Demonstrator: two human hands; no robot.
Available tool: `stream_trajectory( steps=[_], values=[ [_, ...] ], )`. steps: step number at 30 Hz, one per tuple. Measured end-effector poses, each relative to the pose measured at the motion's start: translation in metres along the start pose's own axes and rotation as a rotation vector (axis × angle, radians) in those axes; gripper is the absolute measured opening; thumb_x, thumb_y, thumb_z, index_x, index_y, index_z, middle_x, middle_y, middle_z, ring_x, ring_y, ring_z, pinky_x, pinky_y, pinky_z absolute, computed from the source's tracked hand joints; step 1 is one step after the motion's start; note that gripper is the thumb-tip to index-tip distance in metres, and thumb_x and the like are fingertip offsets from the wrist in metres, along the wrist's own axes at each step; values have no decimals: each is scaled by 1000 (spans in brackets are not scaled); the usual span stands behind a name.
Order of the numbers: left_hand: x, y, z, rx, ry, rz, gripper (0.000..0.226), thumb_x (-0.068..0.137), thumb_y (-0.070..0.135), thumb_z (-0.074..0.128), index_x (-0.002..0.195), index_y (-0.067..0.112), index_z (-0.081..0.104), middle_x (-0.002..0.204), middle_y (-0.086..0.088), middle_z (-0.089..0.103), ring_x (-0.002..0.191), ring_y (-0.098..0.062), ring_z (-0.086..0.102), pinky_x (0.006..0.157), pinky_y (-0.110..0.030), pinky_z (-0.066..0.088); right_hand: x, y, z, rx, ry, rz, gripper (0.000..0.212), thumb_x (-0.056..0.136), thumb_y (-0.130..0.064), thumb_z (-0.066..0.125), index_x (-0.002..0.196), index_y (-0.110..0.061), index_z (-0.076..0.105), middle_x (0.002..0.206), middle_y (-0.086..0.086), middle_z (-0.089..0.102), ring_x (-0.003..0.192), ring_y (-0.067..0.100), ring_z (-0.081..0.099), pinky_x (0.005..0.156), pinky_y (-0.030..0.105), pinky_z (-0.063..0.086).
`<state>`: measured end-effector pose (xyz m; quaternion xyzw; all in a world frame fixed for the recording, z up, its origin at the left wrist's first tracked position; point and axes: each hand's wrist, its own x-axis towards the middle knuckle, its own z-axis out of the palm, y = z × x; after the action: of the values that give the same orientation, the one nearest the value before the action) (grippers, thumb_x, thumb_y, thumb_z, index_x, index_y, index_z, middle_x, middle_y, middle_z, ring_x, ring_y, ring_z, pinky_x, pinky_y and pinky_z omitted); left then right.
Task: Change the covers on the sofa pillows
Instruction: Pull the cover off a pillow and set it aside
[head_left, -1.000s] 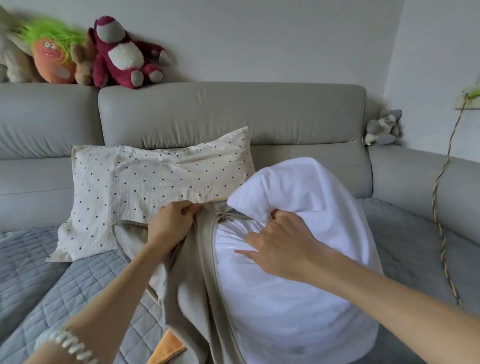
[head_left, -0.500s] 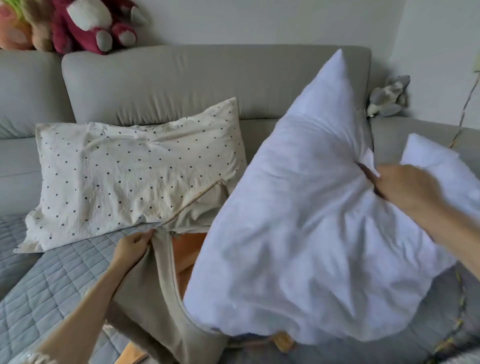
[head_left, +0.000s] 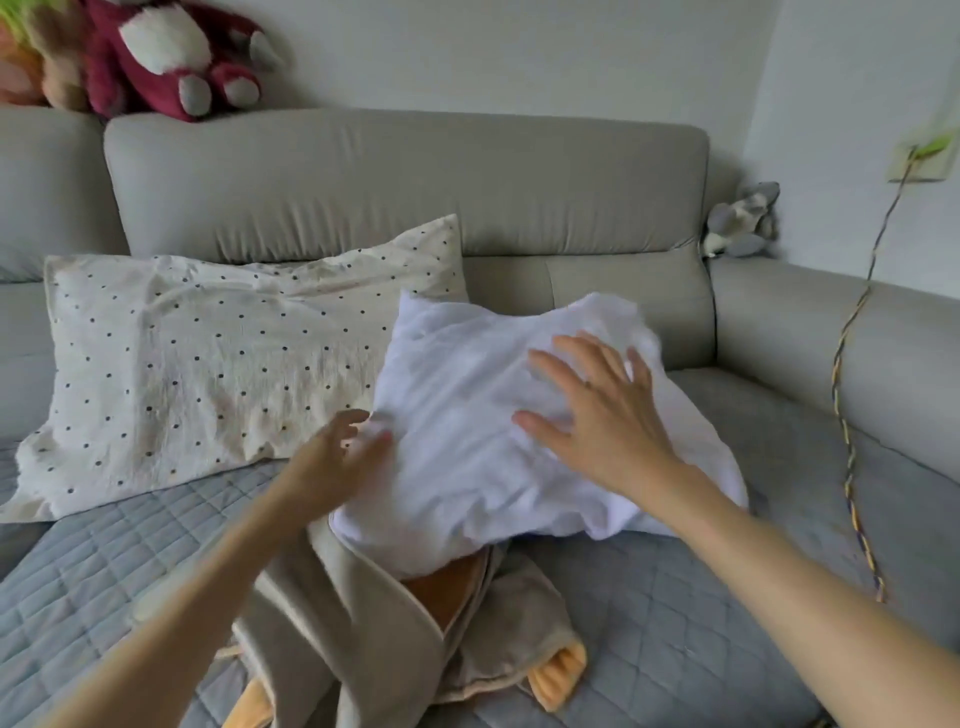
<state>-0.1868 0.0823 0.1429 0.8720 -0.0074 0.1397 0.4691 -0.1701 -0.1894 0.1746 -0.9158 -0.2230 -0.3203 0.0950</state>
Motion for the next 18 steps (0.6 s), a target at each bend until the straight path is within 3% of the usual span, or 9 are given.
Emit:
stream_trajectory(
  steps=[2, 3, 4, 5, 7, 8, 10, 13, 18],
  values=[
    [-3, -15, 11, 125, -70, 220, 41, 90, -5, 46, 127, 8, 34, 115, -12, 43, 92, -42, 60, 68, -40, 57, -27, 1, 14, -35, -286, 3, 103, 57, -85, 17, 148, -37, 9, 157, -2, 4, 145, 22, 0, 112, 56, 4],
    [-9, -9, 23, -20, -151, 110, 46, 91, 5, 53, 131, 10, 32, 126, -16, 39, 103, -43, 56, 78, -40, 55, -39, 5, 22, -86, -374, -12, 109, 51, -87, 16, 147, -39, -7, 157, -5, -7, 144, 22, -8, 111, 58, 0],
    [-20, 5, 32, -74, -98, -28, 57, 90, 23, 59, 138, 14, 28, 140, -14, 33, 122, -37, 47, 93, -40, 46, -48, 9, 29, -155, -434, -26, 112, 50, -87, 20, 145, -38, -13, 157, -3, -7, 144, 23, -6, 109, 61, 2],
    [-24, 5, 39, -35, -42, -79, 73, 86, 39, 61, 144, 17, 21, 150, -8, 24, 134, -28, 34, 104, -36, 33, -53, 13, 33, -214, -444, -21, 113, 52, -84, 31, 147, -35, -4, 157, 0, 8, 143, 25, 10, 106, 64, 14],
    [-26, 6, 61, -2, -112, -193, 84, 83, 45, 61, 148, 16, 15, 153, -3, 19, 139, -19, 23, 106, -26, 23, -47, 24, 42, -187, -278, 6, 91, 56, -59, 69, 135, -25, 40, 129, 4, 56, 115, 27, 54, 85, 54, 44],
    [-28, 18, 68, -13, -102, -153, 79, 85, 41, 61, 147, 14, 18, 151, -5, 23, 137, -19, 26, 103, -24, 25, -38, 28, 43, -138, -185, 40, 67, 59, -37, 77, 119, -20, 54, 107, 4, 65, 95, 28, 63, 71, 44, 46],
    [-17, 44, 78, 9, -15, -51, 62, 90, 30, 59, 141, 14, 27, 134, -11, 40, 125, -26, 41, 91, -27, 34, -14, 31, 29, -51, -43, 129, 33, 72, -6, 64, 104, -12, 58, 87, 9, 65, 78, 33, 62, 60, 35, 37],
    [7, 86, 81, -118, 128, 64, 48, 90, 22, 57, 131, 13, 34, 100, -7, 51, 96, -29, 55, 74, -28, 39, 22, 43, 2, 94, 170, 217, 30, 78, 3, 48, 105, -6, 56, 96, 12, 62, 86, 38, 57, 62, 37, 33],
    [42, 154, 66, -45, 230, 579, 40, 89, 5, 51, 128, 8, 40, 104, -2, 53, 88, -18, 50, 67, -13, 31, 34, 35, -18, 416, 602, 490, 30, 76, -5, 40, 103, -5, 54, 103, 9, 60, 93, 34, 56, 76, 41, 40]
  ],
)
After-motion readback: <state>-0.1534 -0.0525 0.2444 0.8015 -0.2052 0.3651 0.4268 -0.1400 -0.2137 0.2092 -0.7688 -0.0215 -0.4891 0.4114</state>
